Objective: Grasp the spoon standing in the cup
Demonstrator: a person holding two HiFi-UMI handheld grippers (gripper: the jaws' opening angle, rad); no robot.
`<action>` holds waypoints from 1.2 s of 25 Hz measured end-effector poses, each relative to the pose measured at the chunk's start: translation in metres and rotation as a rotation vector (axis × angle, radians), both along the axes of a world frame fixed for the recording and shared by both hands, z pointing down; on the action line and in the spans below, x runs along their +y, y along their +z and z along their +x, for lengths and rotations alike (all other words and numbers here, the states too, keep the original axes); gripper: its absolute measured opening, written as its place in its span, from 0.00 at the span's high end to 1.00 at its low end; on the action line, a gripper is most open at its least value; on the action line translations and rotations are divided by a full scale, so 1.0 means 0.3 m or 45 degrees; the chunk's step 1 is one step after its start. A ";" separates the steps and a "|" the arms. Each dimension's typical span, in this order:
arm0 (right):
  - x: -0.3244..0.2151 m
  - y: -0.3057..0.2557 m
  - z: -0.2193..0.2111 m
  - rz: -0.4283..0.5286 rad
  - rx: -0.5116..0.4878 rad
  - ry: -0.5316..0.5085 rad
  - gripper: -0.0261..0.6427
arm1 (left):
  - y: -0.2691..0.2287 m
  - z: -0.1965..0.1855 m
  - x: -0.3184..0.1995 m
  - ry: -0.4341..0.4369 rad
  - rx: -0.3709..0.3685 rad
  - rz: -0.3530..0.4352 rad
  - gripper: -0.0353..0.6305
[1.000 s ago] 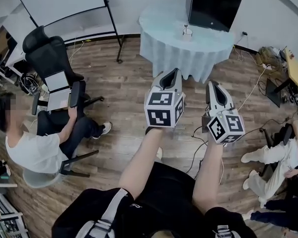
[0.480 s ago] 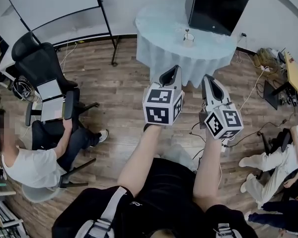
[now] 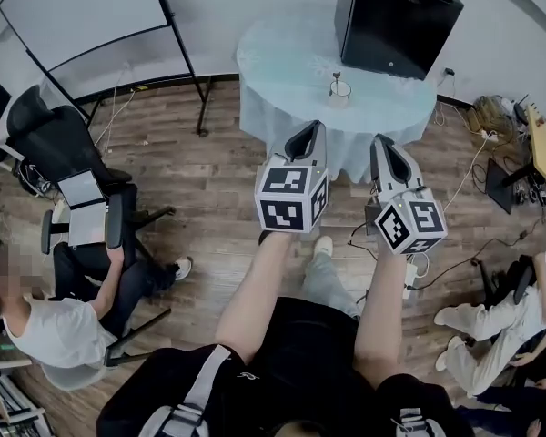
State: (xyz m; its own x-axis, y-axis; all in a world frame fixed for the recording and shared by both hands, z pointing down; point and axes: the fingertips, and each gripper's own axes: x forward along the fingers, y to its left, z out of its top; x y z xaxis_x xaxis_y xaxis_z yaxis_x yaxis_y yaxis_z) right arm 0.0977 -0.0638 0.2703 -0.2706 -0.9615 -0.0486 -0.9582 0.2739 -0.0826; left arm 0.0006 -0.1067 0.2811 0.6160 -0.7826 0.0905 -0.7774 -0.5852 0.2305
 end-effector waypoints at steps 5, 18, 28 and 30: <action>-0.208 0.072 0.076 -0.075 -0.010 -0.058 0.96 | 0.082 0.087 -0.192 -0.047 -0.019 -0.087 0.95; -0.630 0.072 0.319 -0.051 -0.091 -0.196 0.96 | 0.106 0.292 -0.564 -0.207 -0.082 -0.097 0.95; -0.772 0.086 0.380 -0.053 -0.101 -0.222 0.96 | 0.119 0.316 -0.694 -0.273 -0.122 -0.089 0.95; -0.799 0.123 0.363 -0.084 -0.085 -0.237 0.96 | 0.149 0.307 -0.724 -0.282 -0.111 -0.112 0.95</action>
